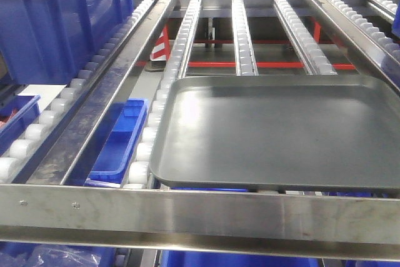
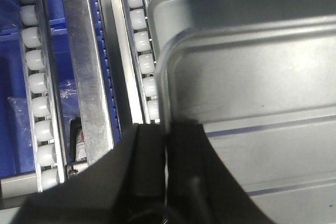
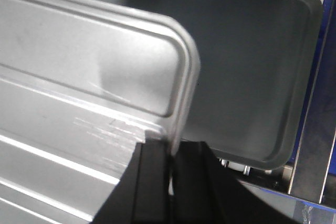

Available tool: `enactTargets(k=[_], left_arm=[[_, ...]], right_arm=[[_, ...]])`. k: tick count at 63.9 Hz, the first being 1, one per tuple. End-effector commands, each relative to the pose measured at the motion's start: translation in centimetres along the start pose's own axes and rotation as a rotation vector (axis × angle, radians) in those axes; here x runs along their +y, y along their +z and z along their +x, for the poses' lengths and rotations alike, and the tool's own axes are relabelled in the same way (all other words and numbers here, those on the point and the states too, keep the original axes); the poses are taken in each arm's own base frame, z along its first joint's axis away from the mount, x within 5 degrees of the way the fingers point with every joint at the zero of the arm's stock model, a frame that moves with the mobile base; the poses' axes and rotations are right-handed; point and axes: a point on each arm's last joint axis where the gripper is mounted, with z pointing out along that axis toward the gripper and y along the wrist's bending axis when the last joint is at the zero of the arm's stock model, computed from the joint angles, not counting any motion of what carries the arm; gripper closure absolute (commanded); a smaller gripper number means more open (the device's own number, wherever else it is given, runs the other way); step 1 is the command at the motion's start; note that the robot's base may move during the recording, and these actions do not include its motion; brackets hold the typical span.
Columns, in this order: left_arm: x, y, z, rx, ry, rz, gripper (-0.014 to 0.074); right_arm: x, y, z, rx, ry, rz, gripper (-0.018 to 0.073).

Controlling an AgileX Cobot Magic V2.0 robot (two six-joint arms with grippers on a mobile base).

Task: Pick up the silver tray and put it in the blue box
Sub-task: 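Close both grippers on the silver tray edges and lift it up, then hold the silver tray with both grippers while the base drives to the blue bin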

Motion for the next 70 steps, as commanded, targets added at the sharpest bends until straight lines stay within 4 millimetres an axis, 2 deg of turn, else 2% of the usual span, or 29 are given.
enactTargets(k=[1,70], left_arm=[[0.93,-1.75,0.03,-0.01,0.042,-0.048,0.0694],[0.9,-1.75,0.05,-0.007,0.041,-0.045,0.0694]], right_arm=[[0.01,-1.87,-1.22,-0.139,-0.049,0.0,0.0502],[0.02,-1.77,-1.25,-0.138,-0.049,0.0,0.0502]])
